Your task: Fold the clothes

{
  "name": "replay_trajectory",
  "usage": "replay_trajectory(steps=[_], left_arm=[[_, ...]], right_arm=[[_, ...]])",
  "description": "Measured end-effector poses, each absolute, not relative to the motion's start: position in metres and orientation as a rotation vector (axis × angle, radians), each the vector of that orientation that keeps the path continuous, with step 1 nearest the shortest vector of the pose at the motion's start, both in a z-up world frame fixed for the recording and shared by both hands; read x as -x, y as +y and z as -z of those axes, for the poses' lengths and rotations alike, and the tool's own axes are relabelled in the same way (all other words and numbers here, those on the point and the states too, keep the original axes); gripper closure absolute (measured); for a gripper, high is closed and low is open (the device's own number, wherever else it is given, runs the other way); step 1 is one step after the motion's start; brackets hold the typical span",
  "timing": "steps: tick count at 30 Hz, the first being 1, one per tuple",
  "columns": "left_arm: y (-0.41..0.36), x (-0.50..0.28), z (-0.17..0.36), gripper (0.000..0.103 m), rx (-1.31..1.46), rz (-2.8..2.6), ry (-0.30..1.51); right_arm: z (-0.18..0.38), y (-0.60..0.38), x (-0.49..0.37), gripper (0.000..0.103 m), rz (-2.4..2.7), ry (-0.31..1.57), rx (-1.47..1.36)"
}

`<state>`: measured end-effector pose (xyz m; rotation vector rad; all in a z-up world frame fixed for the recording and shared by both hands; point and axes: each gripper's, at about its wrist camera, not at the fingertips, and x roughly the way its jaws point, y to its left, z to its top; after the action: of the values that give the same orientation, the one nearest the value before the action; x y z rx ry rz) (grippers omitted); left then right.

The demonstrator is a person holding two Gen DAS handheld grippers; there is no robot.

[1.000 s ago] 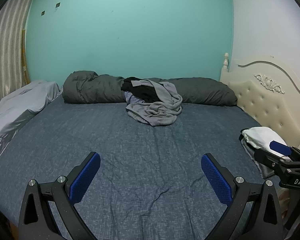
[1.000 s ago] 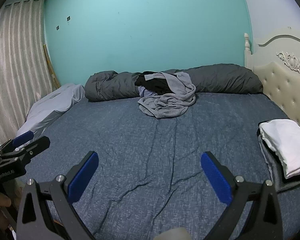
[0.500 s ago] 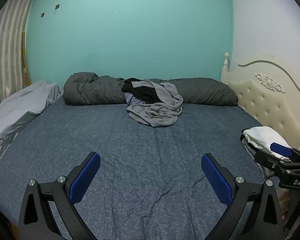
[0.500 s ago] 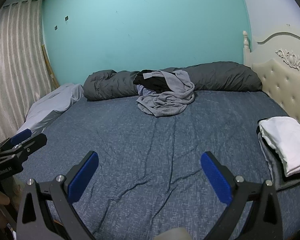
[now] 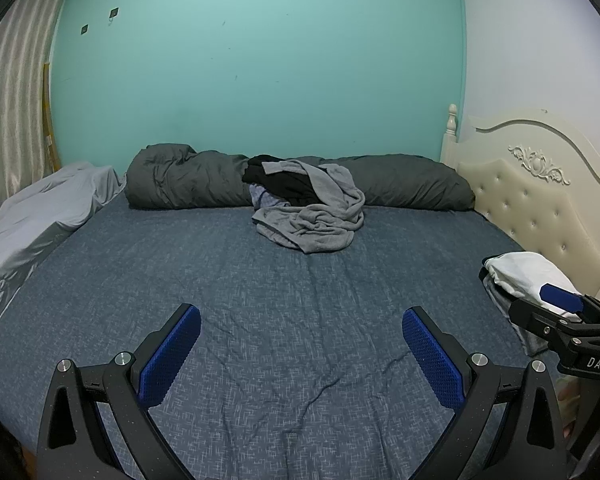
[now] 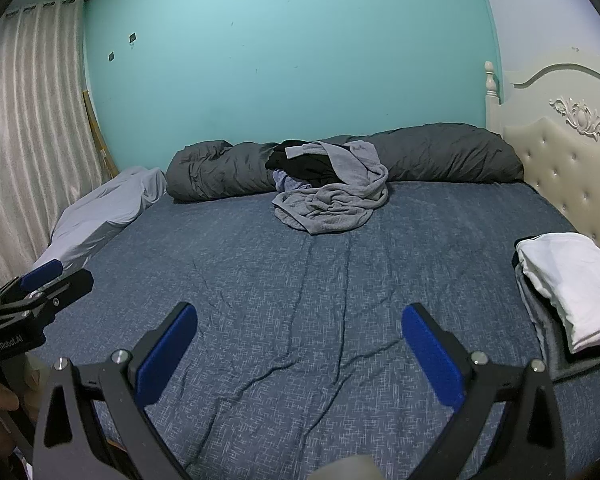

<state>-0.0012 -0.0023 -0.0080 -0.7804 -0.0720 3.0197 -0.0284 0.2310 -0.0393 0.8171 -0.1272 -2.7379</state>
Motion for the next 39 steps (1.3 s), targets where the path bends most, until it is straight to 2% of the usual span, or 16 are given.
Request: replay_trajectory(steps=[39], left_arm=[[0.0003,0.0020,0.0024,0.000,0.786,-3.023,-0.067]], right_arm=[[0.0370,0.2337,0.0327,0.000,2.740,-0.130,-0.828]])
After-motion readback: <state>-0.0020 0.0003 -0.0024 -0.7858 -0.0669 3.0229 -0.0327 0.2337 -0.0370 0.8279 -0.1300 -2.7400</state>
